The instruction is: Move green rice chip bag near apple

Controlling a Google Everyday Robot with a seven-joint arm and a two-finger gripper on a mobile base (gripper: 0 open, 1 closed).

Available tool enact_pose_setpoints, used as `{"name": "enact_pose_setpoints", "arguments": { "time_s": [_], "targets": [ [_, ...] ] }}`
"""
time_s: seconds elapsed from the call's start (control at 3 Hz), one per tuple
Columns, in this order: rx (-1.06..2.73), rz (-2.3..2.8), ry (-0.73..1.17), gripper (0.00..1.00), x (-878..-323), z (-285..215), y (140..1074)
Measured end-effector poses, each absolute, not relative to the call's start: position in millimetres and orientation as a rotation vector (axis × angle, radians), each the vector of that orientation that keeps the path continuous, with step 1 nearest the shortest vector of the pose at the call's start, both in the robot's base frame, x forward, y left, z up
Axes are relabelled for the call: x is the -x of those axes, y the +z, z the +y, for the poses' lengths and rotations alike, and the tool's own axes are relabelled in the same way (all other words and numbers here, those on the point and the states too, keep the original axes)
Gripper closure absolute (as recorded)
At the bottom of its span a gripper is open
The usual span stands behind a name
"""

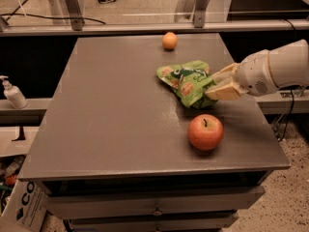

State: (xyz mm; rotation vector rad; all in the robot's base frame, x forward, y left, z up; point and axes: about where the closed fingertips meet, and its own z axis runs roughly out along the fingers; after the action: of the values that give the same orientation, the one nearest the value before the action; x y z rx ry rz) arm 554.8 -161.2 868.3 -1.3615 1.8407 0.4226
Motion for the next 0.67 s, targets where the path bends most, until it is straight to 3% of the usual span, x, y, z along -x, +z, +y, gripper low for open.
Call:
{"name": "enact_pose_setpoints", "arguments": {
  "time_s": [0.67],
  "targets": [
    [1.391,1.924,0.411,1.0,-527,-190,857]
  ]
}}
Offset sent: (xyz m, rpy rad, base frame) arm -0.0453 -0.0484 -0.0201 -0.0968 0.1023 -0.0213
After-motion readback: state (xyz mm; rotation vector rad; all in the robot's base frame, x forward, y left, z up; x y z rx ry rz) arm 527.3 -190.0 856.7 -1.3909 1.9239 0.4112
